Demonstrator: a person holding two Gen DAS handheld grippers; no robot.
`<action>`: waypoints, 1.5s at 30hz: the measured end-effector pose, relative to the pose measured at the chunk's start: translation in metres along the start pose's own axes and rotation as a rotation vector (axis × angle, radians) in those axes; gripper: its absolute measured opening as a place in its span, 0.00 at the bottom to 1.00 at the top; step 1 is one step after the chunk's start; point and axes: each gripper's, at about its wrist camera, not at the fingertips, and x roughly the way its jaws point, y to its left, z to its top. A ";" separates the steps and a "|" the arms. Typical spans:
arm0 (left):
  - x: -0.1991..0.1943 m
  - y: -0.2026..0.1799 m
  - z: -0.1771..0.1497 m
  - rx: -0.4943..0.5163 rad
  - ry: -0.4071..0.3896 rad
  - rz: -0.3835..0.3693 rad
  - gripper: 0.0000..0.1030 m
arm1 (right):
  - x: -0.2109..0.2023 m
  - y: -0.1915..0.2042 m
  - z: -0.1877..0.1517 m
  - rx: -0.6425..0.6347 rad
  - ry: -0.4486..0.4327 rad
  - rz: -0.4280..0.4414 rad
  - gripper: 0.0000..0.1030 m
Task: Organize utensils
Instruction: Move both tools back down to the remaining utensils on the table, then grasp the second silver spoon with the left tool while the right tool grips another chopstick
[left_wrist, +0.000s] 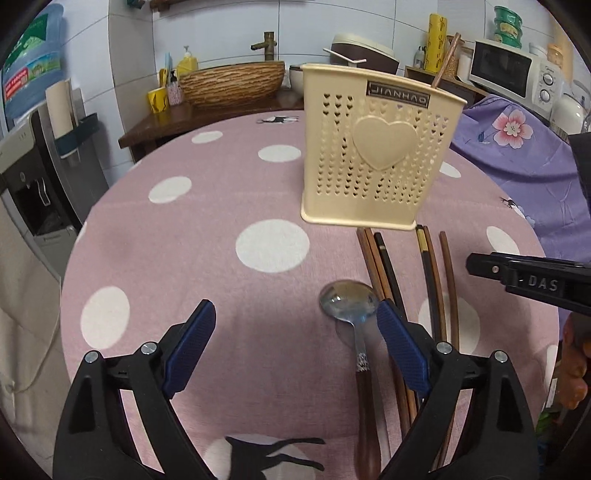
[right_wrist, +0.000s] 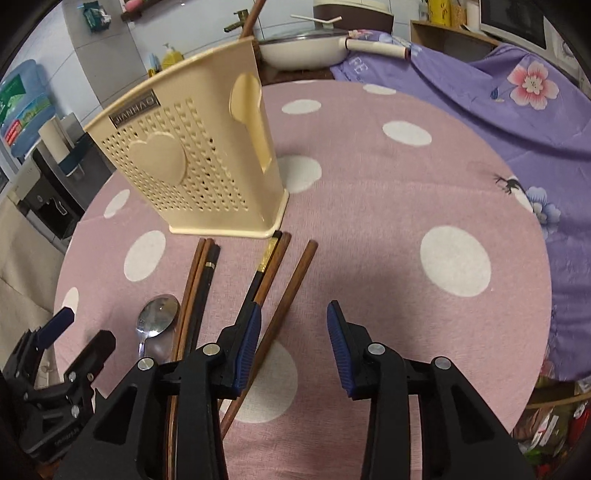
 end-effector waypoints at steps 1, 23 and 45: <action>0.002 -0.002 -0.002 -0.004 0.005 -0.005 0.85 | 0.004 0.002 -0.001 0.005 0.011 -0.005 0.35; 0.034 -0.018 -0.005 0.004 0.099 -0.007 0.73 | 0.033 0.025 0.006 0.025 0.072 -0.131 0.11; 0.064 -0.036 0.017 0.040 0.192 -0.003 0.54 | 0.043 0.027 0.025 0.044 0.095 -0.139 0.10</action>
